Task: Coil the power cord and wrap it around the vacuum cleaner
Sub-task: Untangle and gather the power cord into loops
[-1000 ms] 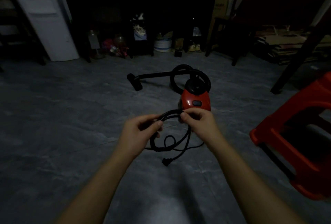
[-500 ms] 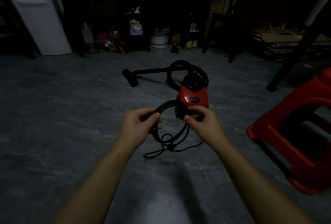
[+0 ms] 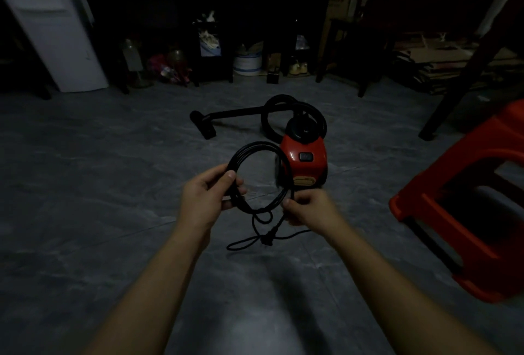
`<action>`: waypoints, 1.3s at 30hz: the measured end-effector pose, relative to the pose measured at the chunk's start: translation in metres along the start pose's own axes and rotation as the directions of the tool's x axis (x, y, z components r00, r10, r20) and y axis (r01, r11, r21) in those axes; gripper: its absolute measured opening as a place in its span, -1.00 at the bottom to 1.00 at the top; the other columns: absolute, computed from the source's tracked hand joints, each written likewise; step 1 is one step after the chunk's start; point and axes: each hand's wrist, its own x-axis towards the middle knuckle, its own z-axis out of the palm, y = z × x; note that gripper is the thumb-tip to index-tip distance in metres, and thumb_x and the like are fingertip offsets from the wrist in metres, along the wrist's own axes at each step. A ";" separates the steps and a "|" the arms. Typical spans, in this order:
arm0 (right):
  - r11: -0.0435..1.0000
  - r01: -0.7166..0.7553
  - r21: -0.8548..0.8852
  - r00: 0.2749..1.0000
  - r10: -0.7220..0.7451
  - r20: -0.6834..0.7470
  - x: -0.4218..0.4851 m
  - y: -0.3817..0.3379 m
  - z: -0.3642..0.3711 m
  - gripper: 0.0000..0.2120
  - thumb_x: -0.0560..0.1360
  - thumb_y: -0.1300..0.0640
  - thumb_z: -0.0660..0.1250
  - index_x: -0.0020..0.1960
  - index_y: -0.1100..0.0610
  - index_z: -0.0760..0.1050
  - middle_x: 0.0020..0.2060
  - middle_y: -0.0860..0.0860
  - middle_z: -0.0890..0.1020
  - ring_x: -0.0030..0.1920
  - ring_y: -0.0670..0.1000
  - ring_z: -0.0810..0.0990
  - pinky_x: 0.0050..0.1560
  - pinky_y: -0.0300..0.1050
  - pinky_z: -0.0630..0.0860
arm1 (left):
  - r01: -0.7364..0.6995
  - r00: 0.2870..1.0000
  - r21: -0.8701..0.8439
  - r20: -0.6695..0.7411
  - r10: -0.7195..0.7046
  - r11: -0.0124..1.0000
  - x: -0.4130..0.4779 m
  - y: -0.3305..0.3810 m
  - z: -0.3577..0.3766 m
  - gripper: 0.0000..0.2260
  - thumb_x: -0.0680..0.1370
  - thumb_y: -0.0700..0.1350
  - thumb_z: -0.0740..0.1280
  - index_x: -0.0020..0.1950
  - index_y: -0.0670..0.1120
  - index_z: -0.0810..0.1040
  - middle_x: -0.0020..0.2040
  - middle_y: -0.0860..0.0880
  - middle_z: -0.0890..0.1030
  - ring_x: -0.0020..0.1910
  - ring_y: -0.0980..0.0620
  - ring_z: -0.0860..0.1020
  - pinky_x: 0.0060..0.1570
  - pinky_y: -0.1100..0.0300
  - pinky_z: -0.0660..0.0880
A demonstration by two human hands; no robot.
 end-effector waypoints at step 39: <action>0.971 0.227 -0.071 0.974 -0.228 -0.013 -0.023 -0.030 0.024 -0.81 0.43 0.10 0.53 0.01 0.12 0.64 -0.21 0.06 0.68 -0.24 0.00 0.70 -0.22 -0.11 0.67 | -0.114 0.993 0.321 0.076 0.095 0.940 -0.003 -0.024 0.027 -0.95 0.51 -0.09 0.46 -0.14 0.01 0.70 -0.28 0.16 0.68 -0.20 0.31 0.63 -0.26 0.46 0.48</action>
